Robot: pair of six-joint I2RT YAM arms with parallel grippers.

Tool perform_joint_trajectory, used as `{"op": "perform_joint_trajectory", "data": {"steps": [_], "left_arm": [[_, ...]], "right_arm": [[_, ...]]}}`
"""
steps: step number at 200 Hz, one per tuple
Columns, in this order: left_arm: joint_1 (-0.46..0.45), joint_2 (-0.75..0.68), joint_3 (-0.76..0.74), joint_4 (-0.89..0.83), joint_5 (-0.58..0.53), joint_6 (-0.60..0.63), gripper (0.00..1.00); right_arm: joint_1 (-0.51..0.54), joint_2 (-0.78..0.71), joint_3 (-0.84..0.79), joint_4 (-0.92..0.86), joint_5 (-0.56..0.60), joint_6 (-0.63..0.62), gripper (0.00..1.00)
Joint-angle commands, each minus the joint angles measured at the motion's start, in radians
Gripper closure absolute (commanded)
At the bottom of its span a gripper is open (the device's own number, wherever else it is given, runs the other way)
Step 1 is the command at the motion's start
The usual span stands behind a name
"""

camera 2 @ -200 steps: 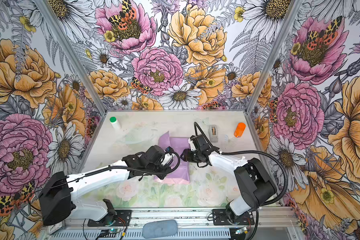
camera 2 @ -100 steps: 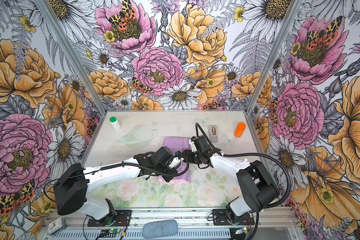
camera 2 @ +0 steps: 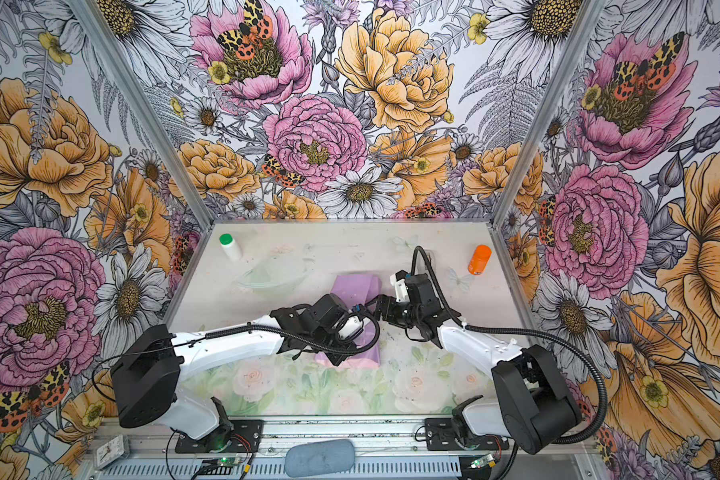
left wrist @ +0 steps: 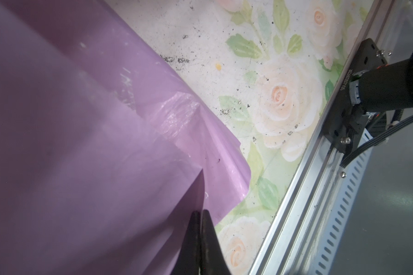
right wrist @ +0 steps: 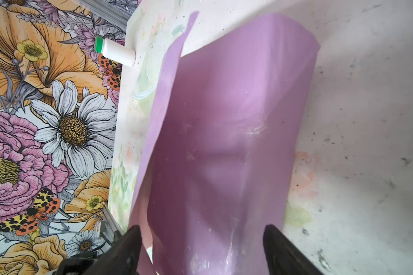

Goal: Wrap the gift box in paper
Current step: 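Hold the overlapping paper flaps on the box top with both grippers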

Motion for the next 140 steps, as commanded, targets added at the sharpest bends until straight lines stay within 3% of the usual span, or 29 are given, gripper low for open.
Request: {"op": "perform_joint_trajectory", "data": {"steps": [1,27,56,79,140], "left_arm": [[-0.002,0.007,0.02,0.024,0.029,0.021,1.0],[-0.001,0.011,0.022,0.024,0.031,0.024,1.0],[-0.001,0.018,0.028,0.024,0.038,0.028,1.0],[0.0,0.025,0.036,0.022,0.041,0.033,1.0],[-0.002,0.037,0.06,0.018,0.056,0.041,1.0]], "right_arm": [[-0.015,-0.029,-0.011,0.044,0.008,0.027,0.18],[-0.059,-0.078,-0.068,0.065,0.077,0.076,0.18],[-0.069,-0.065,-0.079,0.09,0.0,0.074,0.17],[-0.05,-0.042,-0.068,0.096,-0.033,0.054,0.17],[0.002,0.046,0.03,-0.028,0.052,-0.026,0.18]]}}
